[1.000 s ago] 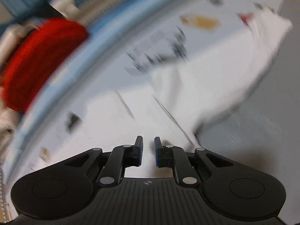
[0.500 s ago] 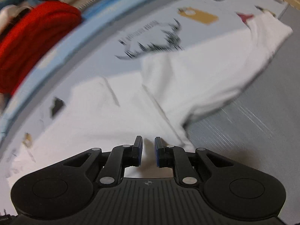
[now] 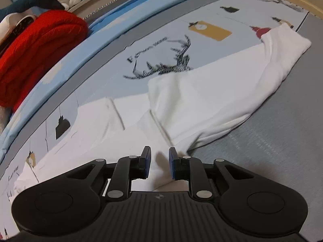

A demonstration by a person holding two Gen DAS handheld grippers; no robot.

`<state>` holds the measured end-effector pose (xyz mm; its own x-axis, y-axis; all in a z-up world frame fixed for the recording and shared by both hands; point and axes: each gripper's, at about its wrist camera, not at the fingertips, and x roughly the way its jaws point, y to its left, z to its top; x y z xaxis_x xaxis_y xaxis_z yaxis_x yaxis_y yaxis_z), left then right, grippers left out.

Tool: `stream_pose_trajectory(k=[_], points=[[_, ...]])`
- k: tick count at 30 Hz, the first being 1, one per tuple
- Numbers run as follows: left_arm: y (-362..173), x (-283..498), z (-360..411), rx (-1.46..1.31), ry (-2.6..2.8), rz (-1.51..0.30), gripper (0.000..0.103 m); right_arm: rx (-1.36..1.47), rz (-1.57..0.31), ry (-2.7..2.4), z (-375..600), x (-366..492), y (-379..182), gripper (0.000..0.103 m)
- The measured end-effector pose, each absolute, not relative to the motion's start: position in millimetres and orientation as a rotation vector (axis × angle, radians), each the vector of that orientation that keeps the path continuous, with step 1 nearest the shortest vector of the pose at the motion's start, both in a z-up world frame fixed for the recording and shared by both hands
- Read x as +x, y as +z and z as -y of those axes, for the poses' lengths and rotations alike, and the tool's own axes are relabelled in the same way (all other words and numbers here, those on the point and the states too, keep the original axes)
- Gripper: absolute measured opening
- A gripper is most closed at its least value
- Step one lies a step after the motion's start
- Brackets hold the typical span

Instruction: Fold small clothes

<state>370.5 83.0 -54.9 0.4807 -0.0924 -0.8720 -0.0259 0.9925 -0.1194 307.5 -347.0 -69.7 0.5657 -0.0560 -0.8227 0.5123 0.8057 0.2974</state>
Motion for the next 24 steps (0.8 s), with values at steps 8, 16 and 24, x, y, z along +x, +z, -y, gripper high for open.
stream_pose_trajectory(k=[8,16,24], points=[[-97,375,-71,-0.19,-0.089,-1.188,0.059,0.51,-0.894,-0.327,350,300,-59,0.025],[-48,364,-41,-0.073,-0.132,-1.024,0.071,0.501,-0.832,-0.351,390,285,-44,0.028],[-43,354,-24,-0.022,-0.165,-0.997,0.072,0.518,-0.747,-0.4,468,262,-39,0.04]])
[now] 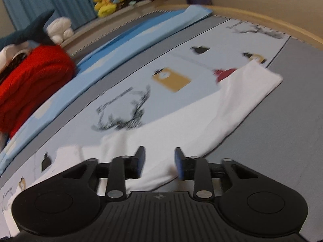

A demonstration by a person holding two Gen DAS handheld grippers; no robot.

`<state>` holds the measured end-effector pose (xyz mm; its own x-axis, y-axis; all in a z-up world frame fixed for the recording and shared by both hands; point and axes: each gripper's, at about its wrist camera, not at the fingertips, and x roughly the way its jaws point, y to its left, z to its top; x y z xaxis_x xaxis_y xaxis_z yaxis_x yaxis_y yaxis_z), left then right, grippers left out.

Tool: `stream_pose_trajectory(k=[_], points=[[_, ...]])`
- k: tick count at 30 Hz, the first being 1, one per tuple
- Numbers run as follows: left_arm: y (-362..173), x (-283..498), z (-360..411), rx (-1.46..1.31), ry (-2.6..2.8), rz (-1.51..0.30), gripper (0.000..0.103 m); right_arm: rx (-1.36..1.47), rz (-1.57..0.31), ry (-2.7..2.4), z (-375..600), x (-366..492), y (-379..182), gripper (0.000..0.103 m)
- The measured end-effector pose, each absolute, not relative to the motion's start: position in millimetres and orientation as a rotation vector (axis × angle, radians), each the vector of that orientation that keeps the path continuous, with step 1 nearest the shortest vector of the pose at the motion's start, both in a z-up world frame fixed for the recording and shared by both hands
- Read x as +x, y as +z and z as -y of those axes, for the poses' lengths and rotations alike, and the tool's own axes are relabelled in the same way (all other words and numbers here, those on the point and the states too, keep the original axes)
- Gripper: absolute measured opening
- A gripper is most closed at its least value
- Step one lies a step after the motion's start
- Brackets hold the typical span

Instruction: Fold small clothes

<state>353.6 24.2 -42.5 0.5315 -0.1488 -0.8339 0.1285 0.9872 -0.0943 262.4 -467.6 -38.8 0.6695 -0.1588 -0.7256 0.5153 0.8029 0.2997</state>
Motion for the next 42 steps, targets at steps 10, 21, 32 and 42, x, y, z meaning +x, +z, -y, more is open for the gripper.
stream_pose_trajectory(k=[10,21,32,42], points=[[-40,355,-32,-0.047,-0.156,-0.997,0.072,0.705,-0.761,-0.531,542,246,-86,0.044],[-41,356,-34,-0.047,-0.17,-1.006,0.072,0.886,-0.716,-0.599,576,249,-122,0.053],[-42,356,-37,-0.045,-0.166,-1.009,0.072,0.894,-0.548,-0.582,583,267,-125,0.004],[-24,360,-63,-0.107,-0.124,-0.972,0.072,0.441,-0.372,-0.282,433,299,-4,0.004]])
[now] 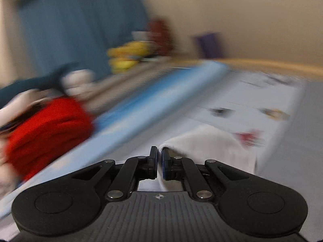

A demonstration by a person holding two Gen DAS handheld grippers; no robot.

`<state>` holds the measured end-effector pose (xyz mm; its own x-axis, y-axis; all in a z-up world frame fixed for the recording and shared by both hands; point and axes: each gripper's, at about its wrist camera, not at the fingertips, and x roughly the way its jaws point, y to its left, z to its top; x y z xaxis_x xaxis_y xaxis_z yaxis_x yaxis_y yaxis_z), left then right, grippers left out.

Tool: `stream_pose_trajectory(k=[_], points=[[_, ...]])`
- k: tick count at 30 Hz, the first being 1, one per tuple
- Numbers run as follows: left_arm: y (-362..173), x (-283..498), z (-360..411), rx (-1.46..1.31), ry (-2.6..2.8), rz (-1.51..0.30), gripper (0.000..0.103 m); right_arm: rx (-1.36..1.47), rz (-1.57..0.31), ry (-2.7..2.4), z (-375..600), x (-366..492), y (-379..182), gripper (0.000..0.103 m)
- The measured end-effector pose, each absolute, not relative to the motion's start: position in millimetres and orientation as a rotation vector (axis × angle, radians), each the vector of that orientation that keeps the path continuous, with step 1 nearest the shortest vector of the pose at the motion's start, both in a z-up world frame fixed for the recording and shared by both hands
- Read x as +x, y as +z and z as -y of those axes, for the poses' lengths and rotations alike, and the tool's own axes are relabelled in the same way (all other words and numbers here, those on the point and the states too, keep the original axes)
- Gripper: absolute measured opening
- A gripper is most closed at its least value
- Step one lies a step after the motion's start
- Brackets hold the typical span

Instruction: Fold small clothes

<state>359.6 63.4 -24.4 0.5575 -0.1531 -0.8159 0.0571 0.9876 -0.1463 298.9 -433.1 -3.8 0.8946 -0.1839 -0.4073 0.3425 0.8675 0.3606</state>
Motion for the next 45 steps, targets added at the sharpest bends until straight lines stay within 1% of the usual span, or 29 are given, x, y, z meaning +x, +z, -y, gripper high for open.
stream_pose_trajectory(k=[2,4,5,6,7,8,10,12,15,16,17,18,19,20,21,22,24,25,29,34,37,41,42,43,44,45], points=[[-19,361,-74,-0.134,-0.099,-0.96,0.072,0.373,-0.37,-0.113,374,300,14,0.004],[-14,363,-88,-0.169,-0.066,-0.951,0.072,0.342,-0.416,0.079,315,298,22,0.004],[-13,363,-95,-0.188,-0.049,-0.949,0.072,0.353,-0.467,0.175,290,298,21,0.008],[-11,364,-101,-0.205,-0.034,-0.947,0.072,0.366,-0.557,0.291,262,299,16,0.008],[-9,364,-108,-0.224,-0.022,-0.944,0.072,0.372,-0.632,0.361,240,298,10,0.01],[-7,364,-114,-0.241,-0.011,-0.94,0.072,0.374,-0.696,0.396,221,295,5,0.014],[-3,364,-125,-0.265,0.008,-0.932,0.072,0.354,-0.789,0.428,192,289,-2,0.015],[-1,363,-135,-0.283,0.028,-0.929,0.072,0.365,-0.794,0.387,187,286,0,0.015],[0,363,-144,-0.306,0.047,-0.932,0.072,0.44,-0.727,0.283,211,290,5,0.023],[0,363,-144,-0.308,0.047,-0.933,0.072,0.454,-0.701,0.235,218,285,3,0.028],[-1,363,-143,-0.307,0.045,-0.936,0.071,0.467,-0.688,0.183,226,284,-4,0.029],[-3,364,-140,-0.303,0.039,-0.942,0.071,0.486,-0.695,0.123,235,288,-11,0.029],[-5,364,-137,-0.3,0.032,-0.948,0.07,0.519,-0.726,0.064,248,291,-20,0.031],[-8,365,-133,-0.3,0.023,-0.954,0.067,0.556,-0.761,0.032,258,296,-29,0.031],[-10,366,-128,-0.303,0.008,-0.958,0.061,0.592,-0.79,0.019,266,301,-38,0.031],[-13,368,-123,-0.302,-0.006,-0.961,0.058,0.619,-0.819,0.007,273,305,-45,0.031],[-17,372,-109,-0.289,-0.039,-0.965,0.044,0.656,-0.868,-0.03,279,313,-54,0.031],[-20,372,-101,-0.285,-0.052,-0.965,0.042,0.68,-0.89,-0.042,280,318,-59,0.031],[-32,379,-65,-0.277,-0.117,-0.975,0.042,0.746,-0.96,-0.067,283,321,-80,0.031],[-46,387,-15,-0.229,-0.206,-0.973,0.043,0.822,-1.1,-0.245,301,313,-110,0.031],[-59,391,14,-0.183,-0.241,-0.979,0.047,0.9,-1.14,-0.285,313,309,-122,0.031],[-80,395,39,-0.12,-0.251,-1.014,0.048,0.918,-1.135,-0.291,317,311,-123,0.031],[-85,396,44,-0.098,-0.245,-1.019,0.05,0.918,-1.137,-0.291,317,311,-123,0.028],[-89,396,49,-0.07,-0.24,-1.019,0.05,0.921,-1.137,-0.286,316,311,-123,0.02],[-92,396,54,-0.038,-0.238,-1.015,0.05,0.927,-1.134,-0.279,315,312,-123,0.008],[-95,395,57,-0.002,-0.236,-1.008,0.05,0.93,-1.125,-0.271,313,312,-121,0.005]])
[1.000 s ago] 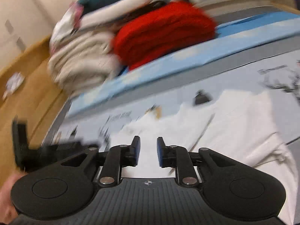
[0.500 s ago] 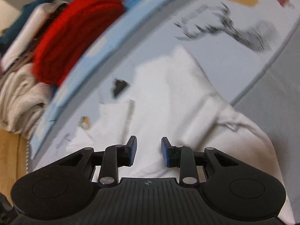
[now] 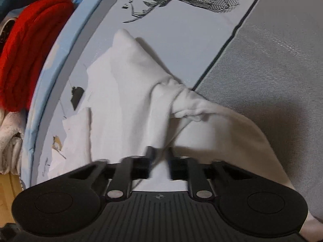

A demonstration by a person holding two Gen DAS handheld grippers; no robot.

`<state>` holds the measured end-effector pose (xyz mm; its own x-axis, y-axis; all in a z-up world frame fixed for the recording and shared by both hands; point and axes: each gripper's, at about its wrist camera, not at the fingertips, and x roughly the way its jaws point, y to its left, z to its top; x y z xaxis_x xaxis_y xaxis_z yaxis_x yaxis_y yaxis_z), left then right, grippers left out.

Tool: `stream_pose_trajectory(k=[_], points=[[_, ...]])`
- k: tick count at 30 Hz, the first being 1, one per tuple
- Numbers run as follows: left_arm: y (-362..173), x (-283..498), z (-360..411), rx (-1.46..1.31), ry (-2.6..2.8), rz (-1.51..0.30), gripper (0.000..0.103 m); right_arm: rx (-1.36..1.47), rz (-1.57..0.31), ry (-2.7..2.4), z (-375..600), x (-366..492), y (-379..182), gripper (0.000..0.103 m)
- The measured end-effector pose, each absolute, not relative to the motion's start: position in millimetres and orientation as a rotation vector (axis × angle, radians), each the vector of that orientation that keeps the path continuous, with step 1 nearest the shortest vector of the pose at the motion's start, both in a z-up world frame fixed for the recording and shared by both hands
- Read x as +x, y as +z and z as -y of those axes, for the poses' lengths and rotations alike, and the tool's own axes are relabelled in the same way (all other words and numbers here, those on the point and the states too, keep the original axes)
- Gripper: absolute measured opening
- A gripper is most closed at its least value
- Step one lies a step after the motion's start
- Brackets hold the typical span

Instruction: Fold small clothes

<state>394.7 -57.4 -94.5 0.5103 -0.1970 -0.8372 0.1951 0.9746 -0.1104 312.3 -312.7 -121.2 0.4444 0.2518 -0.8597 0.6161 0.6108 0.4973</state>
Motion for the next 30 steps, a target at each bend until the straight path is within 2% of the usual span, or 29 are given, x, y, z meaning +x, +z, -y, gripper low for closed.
stream_pose_trajectory(k=[1,2,3,4,7,9,11,19,30], points=[[-96,394,61,0.036,-0.233,-0.998,0.049,0.927,-1.119,-0.27,315,316,-121,0.004],[-97,393,63,0.066,-0.227,-0.989,0.041,0.925,-1.11,-0.27,315,316,-120,0.002],[-96,392,62,0.085,-0.204,-0.979,0.023,0.928,-1.099,-0.268,316,316,-119,0.002],[-95,393,56,0.08,-0.18,-0.971,0.02,0.929,-1.088,-0.267,316,317,-117,0.001],[-83,397,20,-0.073,-0.055,-0.947,0.021,0.935,-1.055,-0.304,321,315,-114,0.001],[-78,395,-18,-0.29,0.01,-0.952,0.039,0.951,-1.034,-0.331,327,312,-112,0.0],[-82,390,-55,-0.542,0.053,-0.983,0.043,0.977,-1.015,-0.353,332,310,-112,0.0],[-103,383,-126,-0.925,0.086,-0.996,0.043,0.965,-1.002,-0.459,342,309,-118,0.0],[-103,413,-97,-0.927,-0.033,-0.912,0.044,0.947,-1.035,-0.476,336,312,-124,0.005]])
